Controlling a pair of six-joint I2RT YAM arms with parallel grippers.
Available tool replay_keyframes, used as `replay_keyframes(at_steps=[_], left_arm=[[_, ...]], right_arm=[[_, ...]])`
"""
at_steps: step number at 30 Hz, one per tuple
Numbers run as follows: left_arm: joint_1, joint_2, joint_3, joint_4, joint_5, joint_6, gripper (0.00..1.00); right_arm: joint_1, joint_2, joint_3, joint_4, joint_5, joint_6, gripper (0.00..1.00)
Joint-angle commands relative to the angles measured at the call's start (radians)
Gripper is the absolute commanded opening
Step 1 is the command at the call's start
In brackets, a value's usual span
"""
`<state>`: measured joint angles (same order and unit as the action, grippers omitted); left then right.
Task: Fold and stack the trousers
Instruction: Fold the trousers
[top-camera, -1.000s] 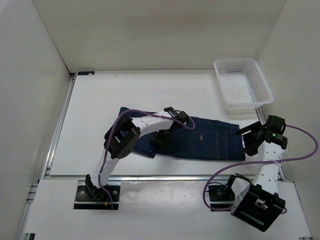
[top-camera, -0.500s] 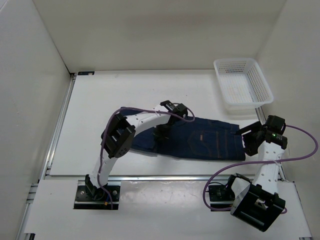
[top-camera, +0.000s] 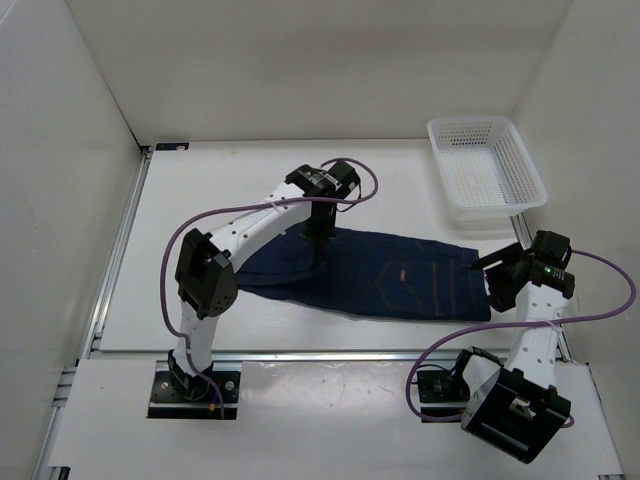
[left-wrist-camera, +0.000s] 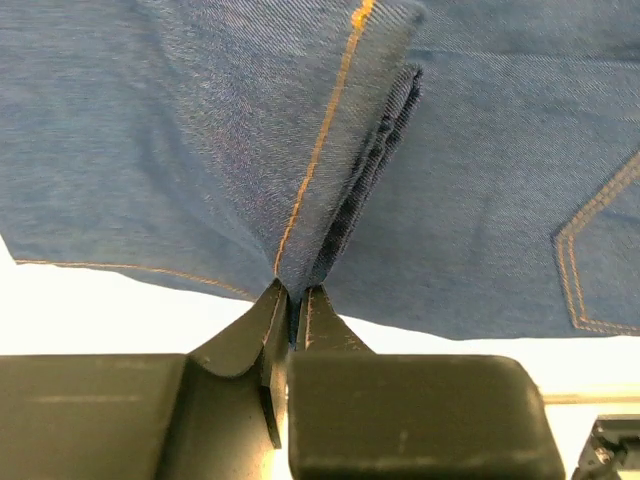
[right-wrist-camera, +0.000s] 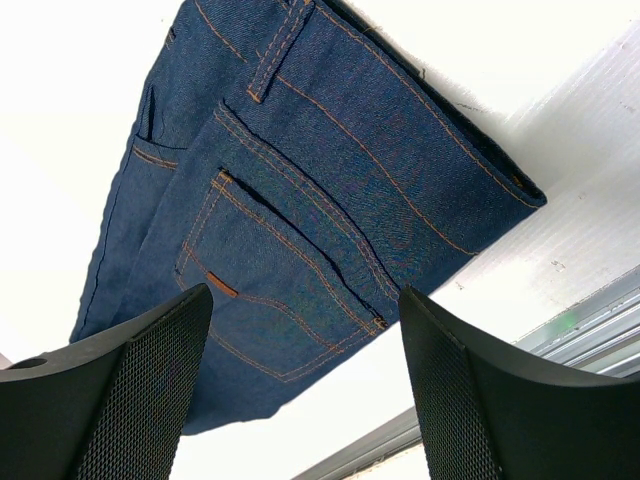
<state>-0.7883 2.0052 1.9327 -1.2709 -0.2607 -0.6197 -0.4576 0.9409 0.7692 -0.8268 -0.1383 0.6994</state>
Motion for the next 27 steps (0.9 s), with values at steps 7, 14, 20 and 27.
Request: replay_keyframes(at_steps=[7, 14, 20, 27], left_arm=[[-0.034, 0.05, -0.028, 0.102, 0.15, -0.005, 0.1], [-0.019, 0.075, 0.11, -0.021, 0.051, 0.057, 0.86], [0.369, -0.146, -0.116, 0.086, 0.089, 0.118, 0.74], [0.665, -0.148, -0.376, 0.258, 0.248, 0.181, 0.83]], right_arm=[[0.004, -0.01, 0.015, 0.014, -0.02, -0.012, 0.8], [0.004, -0.01, 0.015, 0.014, -0.02, -0.012, 0.8], [0.004, -0.019, 0.015, 0.005, -0.02, -0.012, 0.8], [0.004, -0.01, 0.024, 0.005, -0.011, -0.021, 0.8]])
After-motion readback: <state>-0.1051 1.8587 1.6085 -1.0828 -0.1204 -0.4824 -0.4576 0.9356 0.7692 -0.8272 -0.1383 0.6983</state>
